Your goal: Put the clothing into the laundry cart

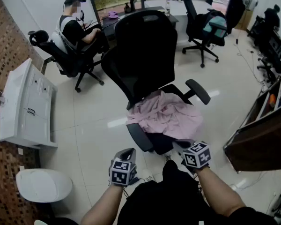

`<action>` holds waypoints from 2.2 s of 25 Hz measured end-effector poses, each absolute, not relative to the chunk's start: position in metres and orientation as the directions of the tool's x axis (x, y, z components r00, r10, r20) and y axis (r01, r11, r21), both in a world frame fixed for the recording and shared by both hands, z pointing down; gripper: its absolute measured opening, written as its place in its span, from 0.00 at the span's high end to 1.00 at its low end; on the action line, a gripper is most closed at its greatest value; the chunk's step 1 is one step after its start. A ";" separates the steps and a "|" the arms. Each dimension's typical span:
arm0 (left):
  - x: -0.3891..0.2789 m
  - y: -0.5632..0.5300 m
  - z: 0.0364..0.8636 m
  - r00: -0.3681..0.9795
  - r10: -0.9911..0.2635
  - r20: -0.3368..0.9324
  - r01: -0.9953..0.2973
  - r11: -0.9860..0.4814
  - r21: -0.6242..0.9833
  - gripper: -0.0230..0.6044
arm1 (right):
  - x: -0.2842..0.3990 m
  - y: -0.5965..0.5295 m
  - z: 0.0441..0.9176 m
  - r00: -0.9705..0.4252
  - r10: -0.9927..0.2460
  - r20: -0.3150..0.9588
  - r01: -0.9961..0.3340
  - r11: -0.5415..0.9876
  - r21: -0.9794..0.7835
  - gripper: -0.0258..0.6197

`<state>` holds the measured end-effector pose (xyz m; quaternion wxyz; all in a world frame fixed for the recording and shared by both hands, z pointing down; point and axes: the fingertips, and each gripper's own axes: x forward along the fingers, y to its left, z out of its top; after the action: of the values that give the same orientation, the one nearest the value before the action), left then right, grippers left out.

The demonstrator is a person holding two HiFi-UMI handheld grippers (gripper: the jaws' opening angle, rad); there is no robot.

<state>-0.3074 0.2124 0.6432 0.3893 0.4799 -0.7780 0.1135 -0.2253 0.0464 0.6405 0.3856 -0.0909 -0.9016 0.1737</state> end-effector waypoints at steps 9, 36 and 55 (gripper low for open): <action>-0.331 0.174 0.659 -0.258 -0.619 0.742 -0.812 0.555 0.181 0.97 | -0.266 -0.002 0.666 -0.643 0.362 0.675 0.084 0.909 -0.408 0.94; -0.423 0.110 0.729 -0.343 -0.530 0.775 -0.641 0.735 0.220 0.97 | -0.422 -0.051 0.839 -0.433 0.397 0.809 0.447 0.874 -0.190 0.12; -0.477 0.055 0.834 -0.318 -0.548 0.774 -0.615 0.740 0.272 0.97 | -0.489 -0.045 1.010 -0.279 0.342 0.897 0.463 0.866 -0.186 0.09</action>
<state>-0.4771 0.0548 0.8344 0.4611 0.3586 -0.8109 0.0359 -0.4886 -0.0454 1.0098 0.5448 -0.2524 -0.7977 -0.0555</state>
